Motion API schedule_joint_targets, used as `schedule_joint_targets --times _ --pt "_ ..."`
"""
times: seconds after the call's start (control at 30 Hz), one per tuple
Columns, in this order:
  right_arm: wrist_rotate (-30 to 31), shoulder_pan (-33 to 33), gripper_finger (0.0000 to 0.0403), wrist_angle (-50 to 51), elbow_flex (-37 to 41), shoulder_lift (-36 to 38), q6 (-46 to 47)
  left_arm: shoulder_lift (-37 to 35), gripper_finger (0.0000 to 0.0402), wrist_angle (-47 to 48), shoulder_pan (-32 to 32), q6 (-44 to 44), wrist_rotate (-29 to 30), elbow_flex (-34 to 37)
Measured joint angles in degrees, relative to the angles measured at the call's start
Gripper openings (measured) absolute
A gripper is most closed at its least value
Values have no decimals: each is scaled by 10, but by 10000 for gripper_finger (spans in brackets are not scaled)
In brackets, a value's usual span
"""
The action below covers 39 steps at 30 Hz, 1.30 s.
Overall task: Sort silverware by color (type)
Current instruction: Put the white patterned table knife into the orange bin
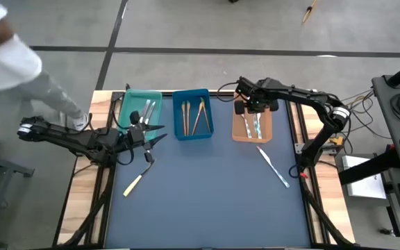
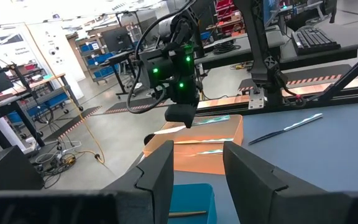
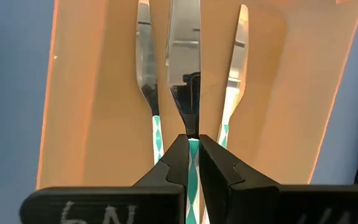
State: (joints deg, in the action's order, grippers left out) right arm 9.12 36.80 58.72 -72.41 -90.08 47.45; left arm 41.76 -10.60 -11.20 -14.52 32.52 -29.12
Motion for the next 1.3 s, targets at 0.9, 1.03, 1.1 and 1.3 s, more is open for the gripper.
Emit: schedule_joint_targets --times 0.9,1.03,1.1,1.3 --pt "27 4 13 -119 98 0 93 0 121 10 0 0 0 0" --pt "25 5 13 -126 109 0 89 0 121 10 0 0 0 0" --pt "25 5 13 -129 110 0 89 0 121 10 0 0 0 0" --pt "24 5 13 -141 111 0 89 0 121 10 0 0 0 0"
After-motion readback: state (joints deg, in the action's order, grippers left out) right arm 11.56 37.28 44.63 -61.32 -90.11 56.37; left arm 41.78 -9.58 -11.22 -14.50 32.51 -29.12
